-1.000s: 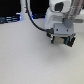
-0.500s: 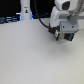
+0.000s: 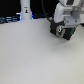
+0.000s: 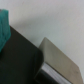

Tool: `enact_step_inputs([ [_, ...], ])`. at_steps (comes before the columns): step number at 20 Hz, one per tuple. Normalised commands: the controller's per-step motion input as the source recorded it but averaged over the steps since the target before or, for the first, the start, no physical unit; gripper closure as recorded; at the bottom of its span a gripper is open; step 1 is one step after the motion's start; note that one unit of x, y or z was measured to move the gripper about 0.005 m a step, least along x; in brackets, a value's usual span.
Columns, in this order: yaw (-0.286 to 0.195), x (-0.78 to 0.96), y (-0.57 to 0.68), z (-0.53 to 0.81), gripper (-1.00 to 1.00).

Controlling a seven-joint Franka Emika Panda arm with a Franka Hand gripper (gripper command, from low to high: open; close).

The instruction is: Open the kcup holder, insert the kcup into the holder, and close the kcup holder

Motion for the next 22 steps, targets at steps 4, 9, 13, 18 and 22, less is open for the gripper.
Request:
enact_step_inputs([
  [4,0.039,-0.9,0.48,0.0,-1.0],
  [9,0.067,-0.71,0.38,0.06,-1.0],
  [13,0.011,0.08,0.16,0.87,-1.0],
  [18,-0.007,0.11,0.14,0.71,-1.0],
  [22,0.007,0.0,-0.01,0.0,-1.0],
])
